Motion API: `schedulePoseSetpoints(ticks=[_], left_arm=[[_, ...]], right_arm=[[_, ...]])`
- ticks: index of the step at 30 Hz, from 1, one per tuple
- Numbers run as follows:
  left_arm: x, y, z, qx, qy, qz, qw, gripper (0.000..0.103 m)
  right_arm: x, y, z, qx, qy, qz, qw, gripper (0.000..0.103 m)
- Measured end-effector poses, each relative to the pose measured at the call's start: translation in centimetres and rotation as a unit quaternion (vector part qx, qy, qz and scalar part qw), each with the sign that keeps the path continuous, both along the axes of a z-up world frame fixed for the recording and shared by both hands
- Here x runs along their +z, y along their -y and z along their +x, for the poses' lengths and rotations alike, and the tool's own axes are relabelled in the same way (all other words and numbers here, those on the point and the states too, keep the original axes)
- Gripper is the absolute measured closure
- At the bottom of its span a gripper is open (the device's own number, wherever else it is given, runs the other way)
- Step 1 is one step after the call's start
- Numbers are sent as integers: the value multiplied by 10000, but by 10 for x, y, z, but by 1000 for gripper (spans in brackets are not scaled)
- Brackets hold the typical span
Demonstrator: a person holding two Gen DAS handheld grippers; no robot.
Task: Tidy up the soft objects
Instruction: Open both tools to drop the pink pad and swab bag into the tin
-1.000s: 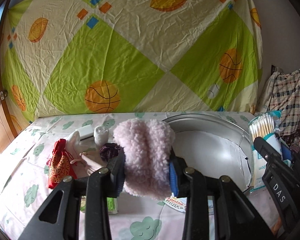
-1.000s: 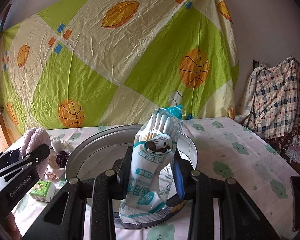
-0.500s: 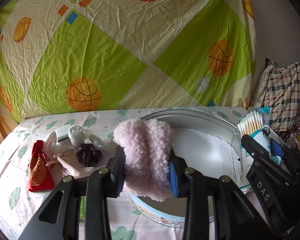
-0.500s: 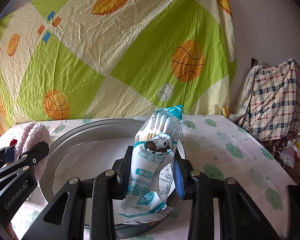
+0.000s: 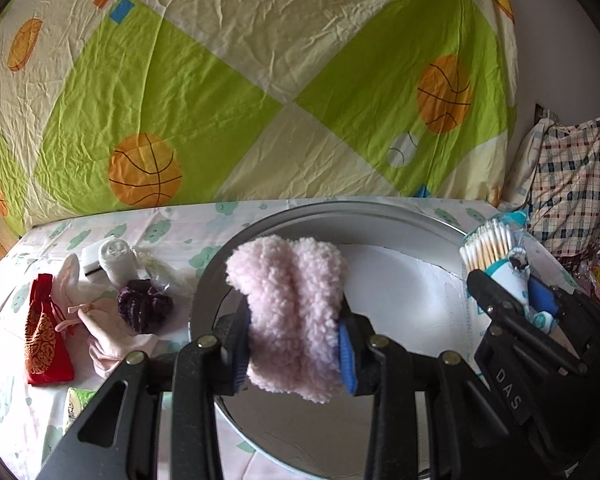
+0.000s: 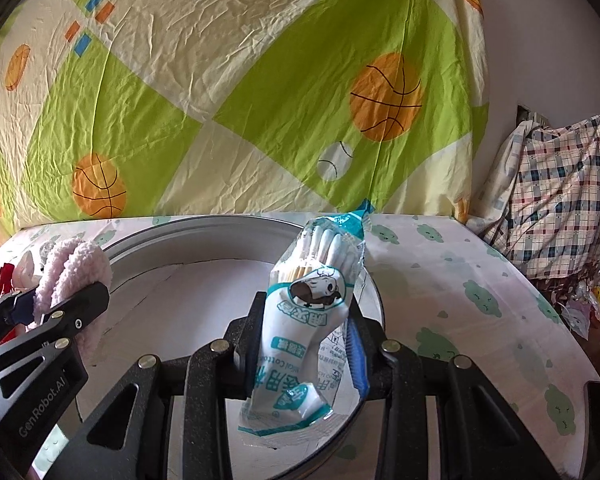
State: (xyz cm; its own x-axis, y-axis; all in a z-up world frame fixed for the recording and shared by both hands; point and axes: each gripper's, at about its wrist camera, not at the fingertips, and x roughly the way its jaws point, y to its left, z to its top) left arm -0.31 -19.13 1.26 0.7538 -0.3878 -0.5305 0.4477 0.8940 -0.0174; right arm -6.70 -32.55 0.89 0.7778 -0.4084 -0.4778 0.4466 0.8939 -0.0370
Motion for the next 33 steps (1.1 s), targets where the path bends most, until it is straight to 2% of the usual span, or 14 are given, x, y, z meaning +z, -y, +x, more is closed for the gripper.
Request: schedulePoseSetpoints(ticks=[12, 14, 16, 17, 19, 20, 22, 23, 26, 33], left_arm=[[-17, 9, 13, 22, -242, 139, 9996, 68], [-19, 10, 14, 58, -241, 172, 9995, 63], [-18, 7, 16, 156, -233, 110, 9995, 50], [-17, 4, 17, 218, -231, 61, 9995, 44], [-14, -3, 17, 295, -191, -94, 9993, 21], [-11, -7, 16, 278, -149, -207, 9993, 18], [-4, -16, 11, 299, 32, -333, 9990, 3], [-1, -21, 7, 367, 197, -358, 9985, 0], [8, -40, -3, 576, 600, -424, 9956, 0], [11, -88, -8, 1235, 858, -597, 9868, 0]], right_arm=[[-10, 6, 13, 356, -216, 206, 9989, 64], [-10, 7, 14, 454, -216, 283, 9983, 61], [-10, 8, 14, 553, -168, 359, 9977, 39], [-9, 8, 12, 482, -136, 328, 9982, 36], [-4, 10, 7, 364, 15, 290, 9989, 28], [-1, 13, 3, 318, 149, 345, 9988, 26], [5, 21, -8, 148, 515, 484, 9974, 14], [8, 24, -14, 48, 699, 532, 9961, 14], [15, 35, -28, -296, 1063, 643, 9918, 13], [20, 62, -56, -1261, 1590, 912, 9749, 13]])
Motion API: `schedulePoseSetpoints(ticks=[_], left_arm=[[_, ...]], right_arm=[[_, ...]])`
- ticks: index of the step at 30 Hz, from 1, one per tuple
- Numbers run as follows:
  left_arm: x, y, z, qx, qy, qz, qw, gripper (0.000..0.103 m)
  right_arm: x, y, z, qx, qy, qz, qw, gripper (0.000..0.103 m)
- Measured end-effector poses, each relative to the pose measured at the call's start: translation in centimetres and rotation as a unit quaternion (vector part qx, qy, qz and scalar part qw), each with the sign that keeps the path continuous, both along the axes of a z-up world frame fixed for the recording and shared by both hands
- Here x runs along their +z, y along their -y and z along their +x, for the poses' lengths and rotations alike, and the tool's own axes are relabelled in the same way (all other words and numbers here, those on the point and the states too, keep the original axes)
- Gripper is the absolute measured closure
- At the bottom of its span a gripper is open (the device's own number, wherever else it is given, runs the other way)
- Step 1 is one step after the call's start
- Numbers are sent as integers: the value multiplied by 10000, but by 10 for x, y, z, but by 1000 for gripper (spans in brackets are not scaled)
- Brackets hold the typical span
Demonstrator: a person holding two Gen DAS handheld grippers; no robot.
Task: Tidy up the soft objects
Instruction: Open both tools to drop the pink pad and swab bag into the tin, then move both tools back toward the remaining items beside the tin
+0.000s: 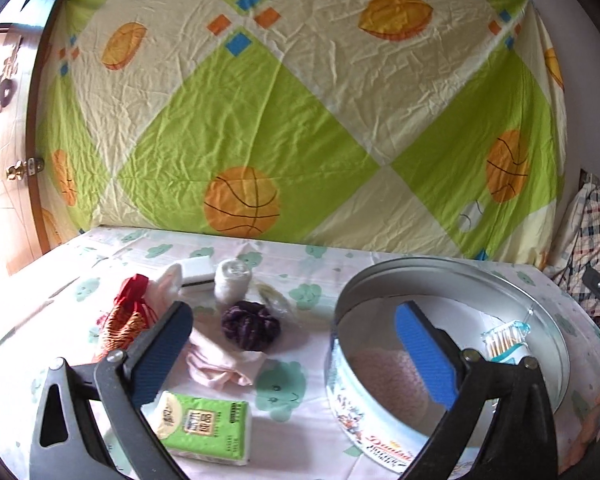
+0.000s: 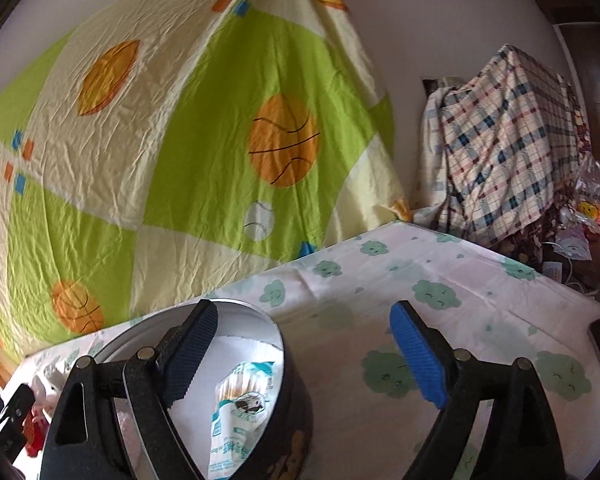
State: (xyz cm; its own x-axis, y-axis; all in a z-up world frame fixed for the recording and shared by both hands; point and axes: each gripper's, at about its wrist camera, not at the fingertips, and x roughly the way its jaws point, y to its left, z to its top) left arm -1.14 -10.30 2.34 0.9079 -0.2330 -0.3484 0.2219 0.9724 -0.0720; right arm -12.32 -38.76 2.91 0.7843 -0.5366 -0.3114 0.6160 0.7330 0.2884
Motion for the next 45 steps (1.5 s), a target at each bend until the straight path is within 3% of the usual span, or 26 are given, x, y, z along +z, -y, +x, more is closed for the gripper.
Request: schedulePoseSetpoints(ticks=[5, 9, 14, 19, 25, 34, 45], left_arm=[[-9, -11, 0, 195, -107, 110, 9997, 0], [-14, -13, -6, 379, 27, 399, 9985, 0], [-16, -21, -7, 399, -29, 454, 9982, 0], [-16, -28, -11, 448, 23, 543, 9975, 0], [-16, -43, -9, 463, -78, 424, 9980, 0], [-18, -70, -5, 608, -125, 439, 9971, 0], [-22, -129, 11, 1130, -329, 296, 9926, 0]], right_arm=[[1, 7, -14, -337, 253, 35, 9991, 13], [2, -4, -13, -284, 239, -186, 9991, 13], [3, -25, -11, -193, 174, -495, 9984, 13], [-3, -41, -7, 9, 69, -399, 9992, 13], [-5, -68, -7, 125, -8, -660, 9977, 13], [-6, -105, -1, 377, -39, -659, 9971, 13], [-9, -164, 17, 1015, -105, -718, 9922, 13]])
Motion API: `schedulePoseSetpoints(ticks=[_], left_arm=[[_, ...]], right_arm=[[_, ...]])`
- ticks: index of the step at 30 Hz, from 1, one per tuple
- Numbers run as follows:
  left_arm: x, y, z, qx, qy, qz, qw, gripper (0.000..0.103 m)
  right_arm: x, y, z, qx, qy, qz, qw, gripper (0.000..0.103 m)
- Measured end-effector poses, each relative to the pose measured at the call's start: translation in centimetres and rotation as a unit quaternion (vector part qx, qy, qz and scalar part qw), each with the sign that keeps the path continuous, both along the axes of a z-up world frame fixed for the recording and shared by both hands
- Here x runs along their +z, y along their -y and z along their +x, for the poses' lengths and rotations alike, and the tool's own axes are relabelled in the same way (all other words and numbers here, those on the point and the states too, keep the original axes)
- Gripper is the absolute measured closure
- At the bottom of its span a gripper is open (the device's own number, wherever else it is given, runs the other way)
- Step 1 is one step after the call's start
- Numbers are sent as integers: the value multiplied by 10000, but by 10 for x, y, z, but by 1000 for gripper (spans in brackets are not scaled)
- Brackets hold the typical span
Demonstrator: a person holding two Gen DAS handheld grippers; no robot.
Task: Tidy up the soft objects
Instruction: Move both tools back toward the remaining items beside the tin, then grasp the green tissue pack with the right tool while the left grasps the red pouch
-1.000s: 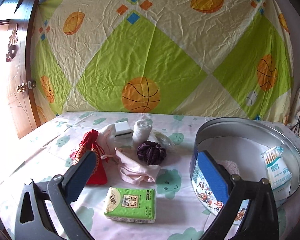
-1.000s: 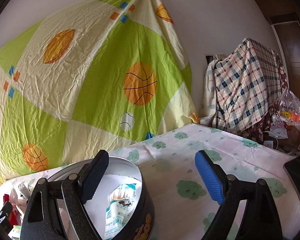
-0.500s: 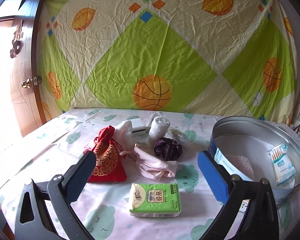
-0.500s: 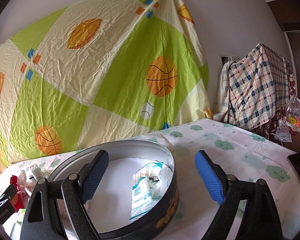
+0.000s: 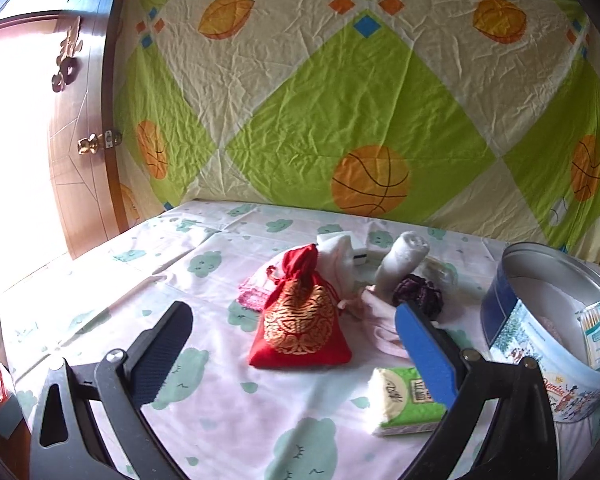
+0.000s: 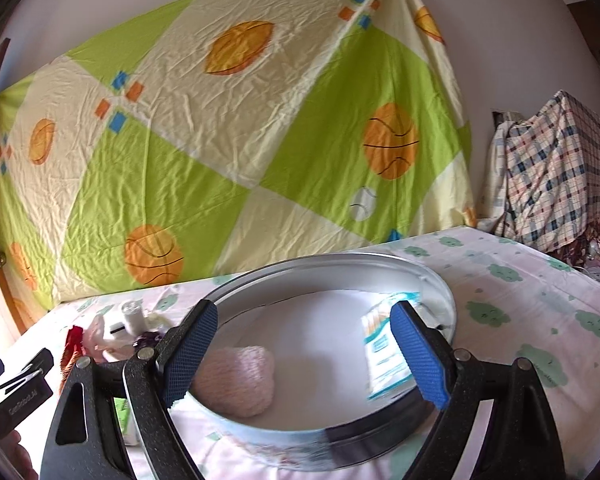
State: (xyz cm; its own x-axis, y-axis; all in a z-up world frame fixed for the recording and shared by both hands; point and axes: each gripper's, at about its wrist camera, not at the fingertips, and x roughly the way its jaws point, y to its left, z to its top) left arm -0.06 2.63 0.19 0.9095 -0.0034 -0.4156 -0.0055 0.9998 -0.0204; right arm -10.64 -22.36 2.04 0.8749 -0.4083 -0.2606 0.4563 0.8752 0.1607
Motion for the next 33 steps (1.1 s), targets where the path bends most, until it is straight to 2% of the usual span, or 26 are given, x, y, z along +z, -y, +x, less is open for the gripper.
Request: schedulePoseSetpoints(ticks=[13, 21, 33], left_arm=[[-5, -57, 18, 510, -227, -112, 9984, 0], [-12, -91, 33, 776, -525, -189, 9954, 0], [-25, -117, 52, 824, -1058, -568, 9893, 0]], right_arm=[[-6, -74, 34, 889, -386, -70, 9953, 13], [-16, -117, 64, 1404, -1132, -135, 9835, 13], [-52, -146, 118, 1759, -2497, 307, 9517, 13]])
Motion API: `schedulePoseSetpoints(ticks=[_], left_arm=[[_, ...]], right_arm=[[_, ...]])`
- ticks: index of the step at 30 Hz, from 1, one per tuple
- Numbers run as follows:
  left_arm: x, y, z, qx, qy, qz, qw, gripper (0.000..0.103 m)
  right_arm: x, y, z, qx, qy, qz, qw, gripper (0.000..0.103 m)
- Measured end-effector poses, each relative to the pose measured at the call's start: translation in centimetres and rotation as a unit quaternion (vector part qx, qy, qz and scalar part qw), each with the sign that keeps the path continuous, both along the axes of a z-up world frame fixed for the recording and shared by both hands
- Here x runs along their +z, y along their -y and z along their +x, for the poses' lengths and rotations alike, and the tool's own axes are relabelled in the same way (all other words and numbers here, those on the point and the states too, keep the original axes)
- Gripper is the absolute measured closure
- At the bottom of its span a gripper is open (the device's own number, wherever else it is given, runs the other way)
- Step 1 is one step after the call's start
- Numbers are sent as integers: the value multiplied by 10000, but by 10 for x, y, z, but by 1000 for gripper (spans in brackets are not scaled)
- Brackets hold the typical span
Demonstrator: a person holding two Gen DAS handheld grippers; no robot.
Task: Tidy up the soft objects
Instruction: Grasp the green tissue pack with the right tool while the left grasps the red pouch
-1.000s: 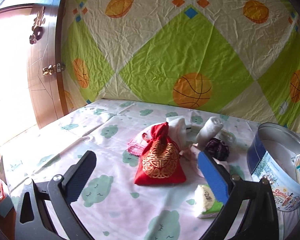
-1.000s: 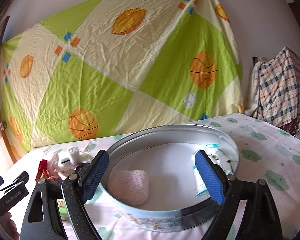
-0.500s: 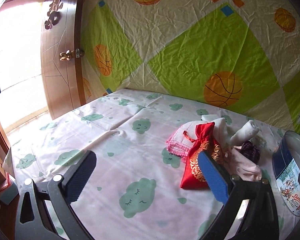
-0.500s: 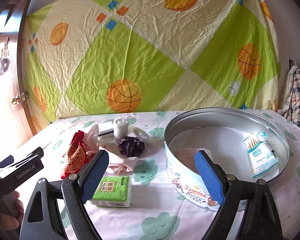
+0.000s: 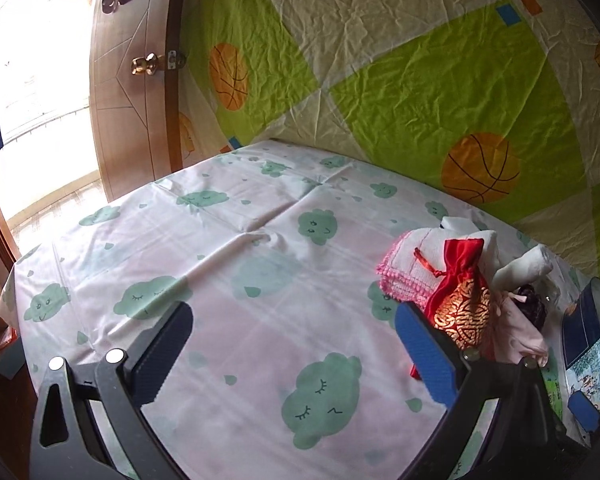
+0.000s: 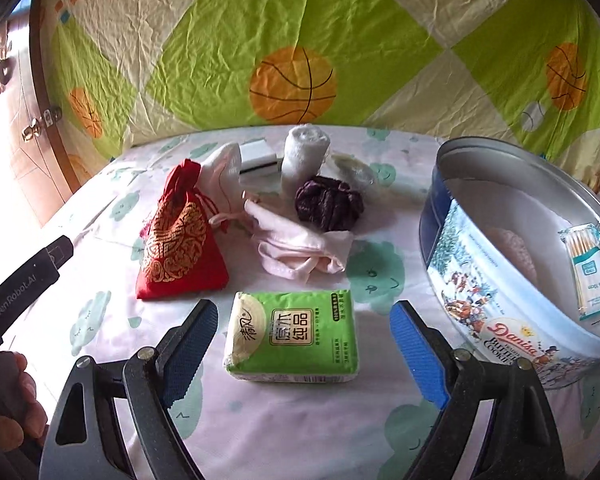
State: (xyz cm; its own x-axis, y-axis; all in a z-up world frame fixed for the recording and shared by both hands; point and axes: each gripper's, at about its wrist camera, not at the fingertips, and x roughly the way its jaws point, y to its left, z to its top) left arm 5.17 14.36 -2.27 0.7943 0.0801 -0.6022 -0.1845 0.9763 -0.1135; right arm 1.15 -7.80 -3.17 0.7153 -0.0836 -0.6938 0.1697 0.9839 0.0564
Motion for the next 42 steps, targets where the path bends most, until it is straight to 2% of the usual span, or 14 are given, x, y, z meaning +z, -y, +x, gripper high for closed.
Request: schedulePoseSetpoints(ticks=[5, 7, 9, 14, 18, 22, 24, 26, 31, 32, 35, 36, 39, 42], left_arm=[[-3, 5, 5, -84, -154, 31, 9998, 0], [-3, 7, 6, -111, -180, 66, 9998, 0], [-3, 10, 7, -141, -190, 113, 9997, 0], [1, 18, 7, -370, -24, 103, 9993, 0], [5, 37, 11, -669, 50, 136, 9977, 0], [6, 61, 20, -1096, -94, -44, 9939, 0], [4, 78, 26, -1255, -204, 139, 9918, 0], [0, 94, 33, -1313, -342, 390, 9900, 1], [-16, 115, 51, -1418, -793, 560, 9851, 2], [-19, 117, 53, -1469, -904, 572, 9834, 7], [-26, 114, 60, -1644, -1138, 296, 9794, 36], [-28, 110, 61, -1721, -1170, 105, 9781, 54], [-27, 98, 58, -1675, -1095, -253, 9794, 65], [-20, 84, 45, -1571, -780, -594, 9827, 67]], right_arm=[[-15, -3, 17, 117, -518, 85, 9986, 13], [-20, -3, 21, 177, -664, 143, 9975, 18], [-19, -4, 19, 174, -596, 111, 9980, 32], [-16, -6, 16, 507, -496, 225, 9972, 34], [2, 0, -1, 566, 164, 153, 9981, 34], [24, 7, -22, 315, 1024, -530, 9928, 33], [30, 12, -29, 196, 1334, -766, 9879, 33], [33, 18, -32, 74, 1538, -779, 9850, 33], [37, 27, -34, -99, 1727, -655, 9827, 33], [38, 28, -34, -99, 1732, -637, 9828, 33], [37, 28, -32, -103, 1716, -603, 9833, 33], [36, 29, -32, -96, 1701, -593, 9836, 33], [35, 30, -32, -97, 1696, -559, 9839, 33], [35, 31, -33, -122, 1706, -528, 9838, 33]])
